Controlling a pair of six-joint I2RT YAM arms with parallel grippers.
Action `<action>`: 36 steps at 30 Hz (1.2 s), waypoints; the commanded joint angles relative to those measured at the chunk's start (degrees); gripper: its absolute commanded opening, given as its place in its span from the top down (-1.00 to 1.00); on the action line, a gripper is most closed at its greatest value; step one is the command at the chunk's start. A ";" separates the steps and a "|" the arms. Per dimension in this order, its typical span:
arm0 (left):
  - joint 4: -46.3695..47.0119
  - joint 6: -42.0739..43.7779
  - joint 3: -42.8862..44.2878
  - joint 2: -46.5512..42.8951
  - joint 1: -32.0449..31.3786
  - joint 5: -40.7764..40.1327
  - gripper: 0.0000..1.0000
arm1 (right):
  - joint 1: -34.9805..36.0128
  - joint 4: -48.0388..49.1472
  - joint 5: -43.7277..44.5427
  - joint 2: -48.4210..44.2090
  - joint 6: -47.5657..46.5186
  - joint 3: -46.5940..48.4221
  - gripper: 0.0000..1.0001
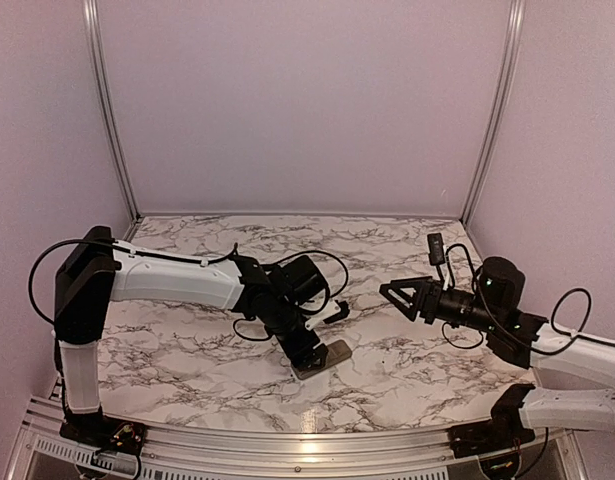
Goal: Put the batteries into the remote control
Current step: Pick up the remote control from the center of the board.
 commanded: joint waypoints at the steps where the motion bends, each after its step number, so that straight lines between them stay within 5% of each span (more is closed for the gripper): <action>1: -3.07 1.22 2.27 3.62 -0.31 0.56 -0.70 | -0.64 -6.36 8.19 -8.31 -1.62 -1.24 -0.69; 4: -3.96 1.62 3.13 5.29 -0.46 0.30 -0.64 | -0.73 -9.28 12.10 -14.05 -1.57 -2.09 -0.97; 12: -6.41 2.69 5.45 9.57 -1.05 0.11 -0.35 | -0.78 -12.11 12.70 -16.35 -1.80 -2.62 -0.97; 23: -7.20 1.74 6.06 9.57 -1.33 -0.92 0.29 | -0.79 -10.15 9.60 -11.13 -2.92 -1.64 -0.90; 30: 4.06 -1.46 -0.73 0.73 3.81 10.48 0.59 | -0.82 -8.26 8.84 -7.47 -4.41 -0.01 -0.84; 36: 17.29 -1.48 -9.39 -9.83 5.32 21.25 0.62 | -0.78 -1.95 -0.82 0.79 -4.87 2.62 -0.70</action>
